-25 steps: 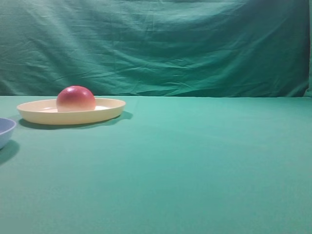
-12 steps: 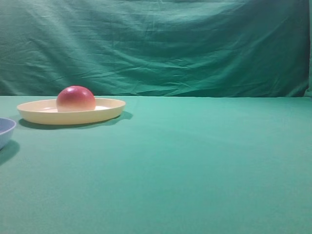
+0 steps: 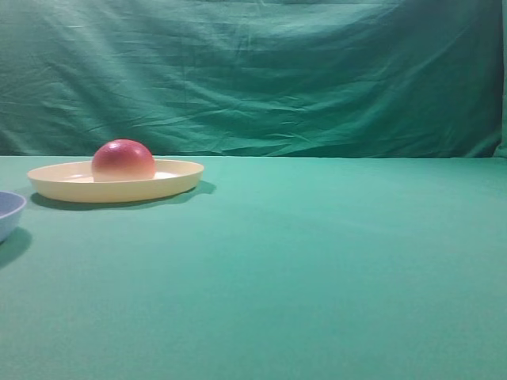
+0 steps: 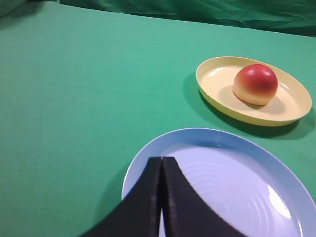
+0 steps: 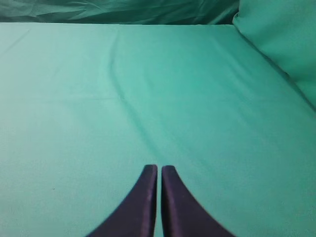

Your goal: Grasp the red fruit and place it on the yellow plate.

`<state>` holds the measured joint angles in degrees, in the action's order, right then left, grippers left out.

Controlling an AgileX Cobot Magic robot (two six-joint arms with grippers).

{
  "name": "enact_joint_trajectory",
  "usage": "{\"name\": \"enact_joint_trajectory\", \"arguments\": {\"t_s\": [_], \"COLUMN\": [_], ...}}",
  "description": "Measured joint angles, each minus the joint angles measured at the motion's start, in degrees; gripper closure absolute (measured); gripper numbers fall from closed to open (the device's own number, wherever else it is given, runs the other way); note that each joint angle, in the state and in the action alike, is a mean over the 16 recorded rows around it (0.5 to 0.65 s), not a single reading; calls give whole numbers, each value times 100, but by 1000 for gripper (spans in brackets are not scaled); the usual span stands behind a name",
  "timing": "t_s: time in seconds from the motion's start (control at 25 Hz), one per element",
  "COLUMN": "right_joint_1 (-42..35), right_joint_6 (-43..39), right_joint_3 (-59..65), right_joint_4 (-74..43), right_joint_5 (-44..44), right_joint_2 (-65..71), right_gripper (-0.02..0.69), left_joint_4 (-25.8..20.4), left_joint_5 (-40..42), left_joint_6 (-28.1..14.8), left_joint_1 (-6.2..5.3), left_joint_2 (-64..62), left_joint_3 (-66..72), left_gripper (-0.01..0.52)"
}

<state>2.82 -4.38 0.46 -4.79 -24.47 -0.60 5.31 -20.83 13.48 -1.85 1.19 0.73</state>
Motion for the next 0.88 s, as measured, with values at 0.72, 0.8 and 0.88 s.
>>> {"name": "enact_joint_trajectory", "arguments": {"t_s": [0.72,0.8,0.88], "right_joint_1": [0,0,0], "right_joint_6": [100,100,100], "right_joint_3": [57,57,57], "right_joint_4": [-3,-4,-5], "right_joint_5": [115,116,116], "right_joint_2": [0,0,0], "right_gripper": [665,665,665], "left_joint_4": [0,0,0], "left_joint_5": [0,0,0], "left_joint_6": [0,0,0], "left_joint_1": [0,0,0], "left_joint_2": [0,0,0], "left_joint_3": [0,0,0], "left_gripper": [514,514,514]}}
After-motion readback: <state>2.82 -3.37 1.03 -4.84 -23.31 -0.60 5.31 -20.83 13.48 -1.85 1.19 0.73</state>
